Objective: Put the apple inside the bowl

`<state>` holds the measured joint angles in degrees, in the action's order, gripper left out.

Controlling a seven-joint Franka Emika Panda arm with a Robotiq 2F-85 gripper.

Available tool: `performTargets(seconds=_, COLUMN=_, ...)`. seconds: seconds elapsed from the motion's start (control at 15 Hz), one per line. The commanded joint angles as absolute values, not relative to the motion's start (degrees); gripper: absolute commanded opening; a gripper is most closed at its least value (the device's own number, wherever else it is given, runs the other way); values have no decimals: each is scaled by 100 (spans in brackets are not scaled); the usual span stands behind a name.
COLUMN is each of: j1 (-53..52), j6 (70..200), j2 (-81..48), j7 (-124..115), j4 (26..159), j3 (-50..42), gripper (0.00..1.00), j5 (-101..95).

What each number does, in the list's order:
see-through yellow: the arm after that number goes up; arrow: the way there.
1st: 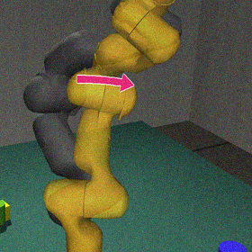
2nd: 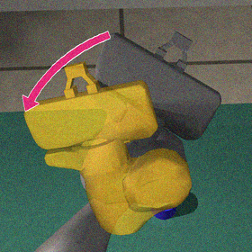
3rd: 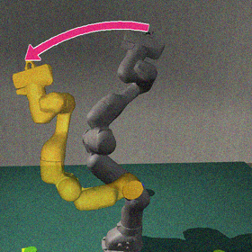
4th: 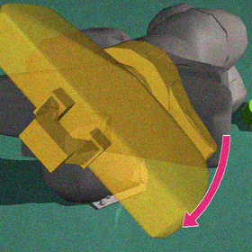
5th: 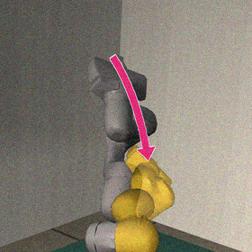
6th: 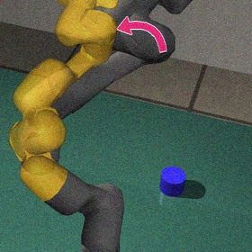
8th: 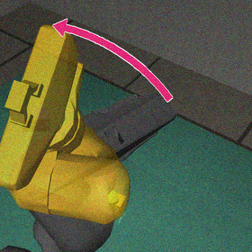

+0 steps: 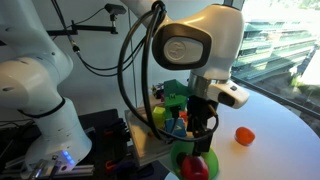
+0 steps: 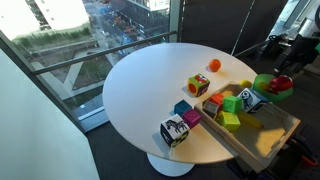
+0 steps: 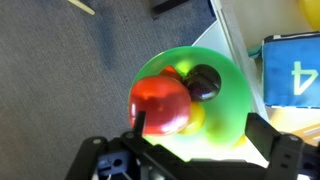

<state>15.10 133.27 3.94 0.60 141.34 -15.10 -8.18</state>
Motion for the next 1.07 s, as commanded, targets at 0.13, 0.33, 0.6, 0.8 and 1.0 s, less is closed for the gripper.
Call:
performTargets(seconds=0.13, j1=1464, j6=12787, j2=1056, j7=1113, j4=14342, j3=-1533, gripper=100, j5=-568)
performTargets(seconds=0.33, j1=1459, j6=12546, j2=1454, j7=1203, j4=14546, j3=-1497, gripper=100, j5=-684)
performTargets(seconds=0.6, j1=1464, j6=12357, j2=2034, j7=997, j4=14894, j3=-1398, gripper=100, j5=-797)
performTargets(seconds=0.8, j1=1480, j6=12268, j2=2451, j7=786, j4=15180, j3=-1256, gripper=100, j5=-906)
performTargets(seconds=1.0, j1=1542, j6=12261, j2=2918, j7=467, j4=15461, j3=-1065, gripper=100, j5=-1108)
